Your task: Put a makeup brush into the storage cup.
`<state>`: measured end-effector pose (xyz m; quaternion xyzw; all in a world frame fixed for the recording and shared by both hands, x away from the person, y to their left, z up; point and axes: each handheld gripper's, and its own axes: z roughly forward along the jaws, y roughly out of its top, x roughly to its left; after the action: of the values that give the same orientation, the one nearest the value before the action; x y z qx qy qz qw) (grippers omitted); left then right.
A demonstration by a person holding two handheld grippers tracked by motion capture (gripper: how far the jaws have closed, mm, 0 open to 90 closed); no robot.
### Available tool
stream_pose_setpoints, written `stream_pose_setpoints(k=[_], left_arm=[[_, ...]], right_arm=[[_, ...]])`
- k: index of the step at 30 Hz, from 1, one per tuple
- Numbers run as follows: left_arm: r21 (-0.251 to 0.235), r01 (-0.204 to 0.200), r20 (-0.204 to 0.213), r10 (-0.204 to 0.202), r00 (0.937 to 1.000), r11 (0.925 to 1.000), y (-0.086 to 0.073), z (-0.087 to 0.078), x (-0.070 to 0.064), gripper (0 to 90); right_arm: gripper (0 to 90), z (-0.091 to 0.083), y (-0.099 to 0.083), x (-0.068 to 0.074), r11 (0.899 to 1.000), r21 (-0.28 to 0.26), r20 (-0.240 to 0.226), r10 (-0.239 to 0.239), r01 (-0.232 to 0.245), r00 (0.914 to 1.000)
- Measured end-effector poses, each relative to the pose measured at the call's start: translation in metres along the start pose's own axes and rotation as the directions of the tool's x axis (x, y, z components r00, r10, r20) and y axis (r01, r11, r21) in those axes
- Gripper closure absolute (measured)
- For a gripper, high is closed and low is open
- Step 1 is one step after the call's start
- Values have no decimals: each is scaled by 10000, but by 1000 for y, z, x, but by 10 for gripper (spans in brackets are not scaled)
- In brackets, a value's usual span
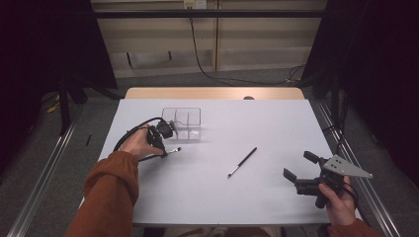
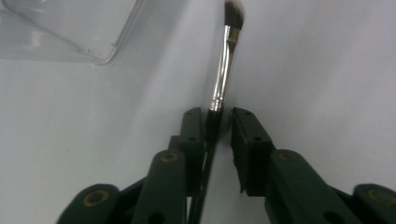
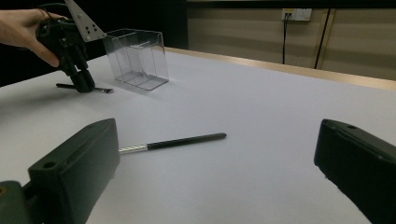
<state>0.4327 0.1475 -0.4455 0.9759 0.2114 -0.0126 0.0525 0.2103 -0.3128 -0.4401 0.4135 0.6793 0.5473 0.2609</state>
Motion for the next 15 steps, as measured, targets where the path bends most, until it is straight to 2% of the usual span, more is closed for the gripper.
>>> stream_pose_setpoints(k=[3,13,15], left_arm=[[20,7,102,-7,9999,10000,0,0,2,840],[38,104,-36,-103,9999,9999,1,0,0,845],[94,9,-28,-9,10000,10000,1,-1,0,846]], right_arm=[[0,0,0,0,10000,23,-7,-10,10,10000],[0,0,0,0,10000,20,-10,-11,11,10000],[0,0,0,0,10000,22,-23,-20,20,10000]])
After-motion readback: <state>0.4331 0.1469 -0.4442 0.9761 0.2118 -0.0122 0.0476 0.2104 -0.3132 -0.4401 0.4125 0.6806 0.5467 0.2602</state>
